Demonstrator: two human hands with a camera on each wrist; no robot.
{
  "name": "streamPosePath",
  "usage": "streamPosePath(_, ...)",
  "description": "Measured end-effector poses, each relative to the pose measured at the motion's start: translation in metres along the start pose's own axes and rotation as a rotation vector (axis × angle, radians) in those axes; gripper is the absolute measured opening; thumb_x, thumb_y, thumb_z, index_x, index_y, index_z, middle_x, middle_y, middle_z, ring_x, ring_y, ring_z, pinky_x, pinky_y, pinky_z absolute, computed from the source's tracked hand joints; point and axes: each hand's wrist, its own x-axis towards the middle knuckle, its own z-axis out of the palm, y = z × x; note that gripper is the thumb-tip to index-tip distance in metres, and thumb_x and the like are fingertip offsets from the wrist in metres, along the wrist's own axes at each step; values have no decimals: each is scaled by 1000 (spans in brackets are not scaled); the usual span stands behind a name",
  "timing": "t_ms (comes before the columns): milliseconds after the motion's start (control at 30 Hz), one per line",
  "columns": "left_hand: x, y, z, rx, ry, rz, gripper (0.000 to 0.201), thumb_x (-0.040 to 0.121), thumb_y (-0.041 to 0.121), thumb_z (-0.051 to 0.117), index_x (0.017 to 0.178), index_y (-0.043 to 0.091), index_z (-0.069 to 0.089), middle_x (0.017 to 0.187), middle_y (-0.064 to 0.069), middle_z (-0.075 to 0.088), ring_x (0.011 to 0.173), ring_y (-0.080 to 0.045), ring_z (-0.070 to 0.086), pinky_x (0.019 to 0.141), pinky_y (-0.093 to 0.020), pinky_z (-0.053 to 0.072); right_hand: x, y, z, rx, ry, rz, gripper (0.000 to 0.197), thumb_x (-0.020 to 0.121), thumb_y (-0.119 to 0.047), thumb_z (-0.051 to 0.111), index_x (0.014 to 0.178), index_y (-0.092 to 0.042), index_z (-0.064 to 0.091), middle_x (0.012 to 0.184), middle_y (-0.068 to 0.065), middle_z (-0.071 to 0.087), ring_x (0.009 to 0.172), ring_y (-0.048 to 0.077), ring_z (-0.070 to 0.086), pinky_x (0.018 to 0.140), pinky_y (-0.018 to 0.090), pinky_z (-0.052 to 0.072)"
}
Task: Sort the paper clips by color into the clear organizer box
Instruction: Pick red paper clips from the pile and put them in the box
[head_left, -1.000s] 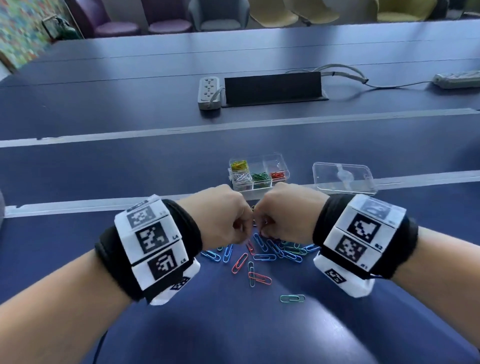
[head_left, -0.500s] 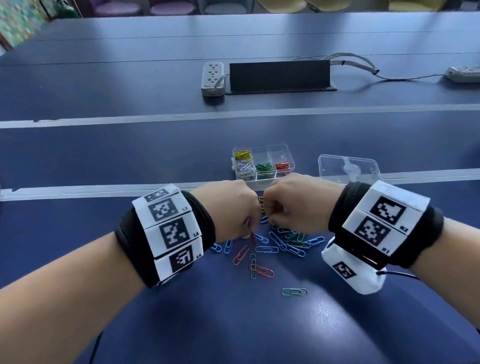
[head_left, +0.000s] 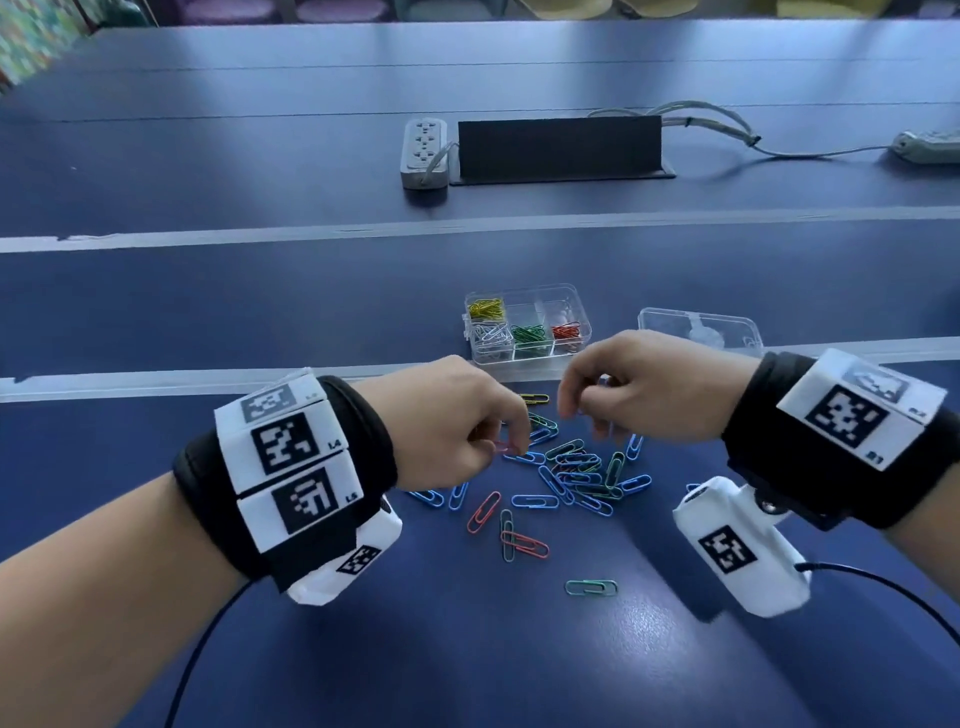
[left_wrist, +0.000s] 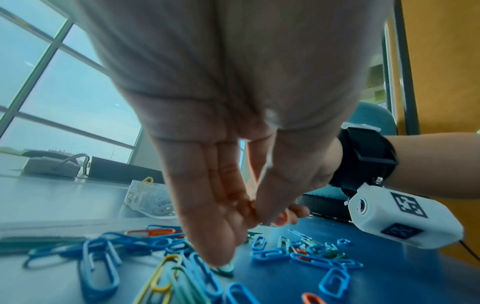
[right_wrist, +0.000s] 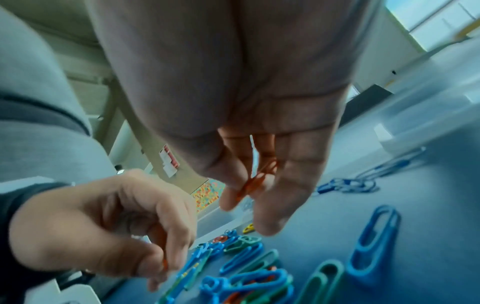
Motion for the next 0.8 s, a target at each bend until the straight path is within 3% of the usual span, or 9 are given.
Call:
streamPosePath(67, -2, 1, 1, -16, -4, 4, 23, 77, 7, 49, 81, 26, 63, 76, 4, 61, 63, -2, 46, 64, -15, 39, -1, -3, 1, 202, -39, 43, 26, 85, -8, 41, 68, -19, 58, 56, -4, 57, 46, 9, 50, 50, 22, 44)
streamPosePath(133, -2, 3, 2, -31, -7, -38, 21, 78, 8, 46, 65, 24, 44, 63, 4, 49, 58, -9, 41, 57, -22, 35, -3, -5, 2, 270, -70, 44, 14, 77, -22, 45, 67, -20, 54, 57, -5, 51, 51, 13, 45, 48, 22, 39)
streamPosePath(233, -3, 5, 3, -10, -33, -99, 26, 80, 11, 43, 61, 22, 30, 57, 1, 39, 56, -15, 33, 55, -28, 30, -7, -2, 5, -15, -62, -48, 12, 81, -33, 57, 70, -29, 54, 47, -13, 50, 48, 3, 44, 54, 18, 36)
streamPosePath(333, -8, 5, 3, 47, -43, -86, 21, 80, 20, 51, 64, 23, 37, 56, 3, 41, 55, -9, 40, 52, -22, 30, -13, -2, 8, -258, -82, -106, 10, 83, -29, 62, 75, -35, 62, 46, -36, 47, 50, -12, 47, 48, 9, 35)
streamPosePath(367, -9, 5, 4, 84, -48, -74, 20, 81, 28, 55, 67, 25, 41, 57, 5, 41, 55, -3, 42, 51, -18, 29, -13, -1, 9, -277, -77, -98, 8, 82, -27, 63, 78, -34, 67, 46, -36, 48, 51, -14, 47, 48, 7, 36)
streamPosePath(433, -10, 6, 5, 161, -70, -75, 19, 79, 45, 61, 77, 30, 52, 59, 9, 41, 57, 2, 41, 55, -19, 32, -12, 2, 9, -315, -35, -81, 7, 80, -28, 65, 83, -30, 72, 49, -18, 53, 52, -6, 48, 47, 8, 32)
streamPosePath(500, -8, 8, 8, 225, -110, -105, 25, 77, 53, 63, 87, 31, 60, 62, 12, 40, 64, -3, 41, 64, -23, 38, -12, 4, 9, -354, 16, -62, 10, 80, -34, 66, 85, -28, 72, 54, -10, 47, 53, -1, 43, 51, 12, 32)
streamPosePath(700, -6, 9, 6, 263, -92, -119, 13, 84, 37, 59, 91, 31, 68, 58, 13, 41, 61, -5, 40, 64, -24, 43, -15, -5, 11, -354, 37, -144, 10, 81, -35, 66, 91, -36, 70, 57, -13, 42, 59, 1, 43, 53, 10, 30)
streamPosePath(800, -8, 8, 8, 240, -81, -123, 13, 82, 34, 57, 88, 28, 67, 56, 13, 42, 56, 0, 38, 64, -23, 42, -14, -10, 13, -391, -9, -187, 17, 82, -31, 65, 96, -36, 72, 59, -14, 47, 70, 10, 51, 59, 19, 39)
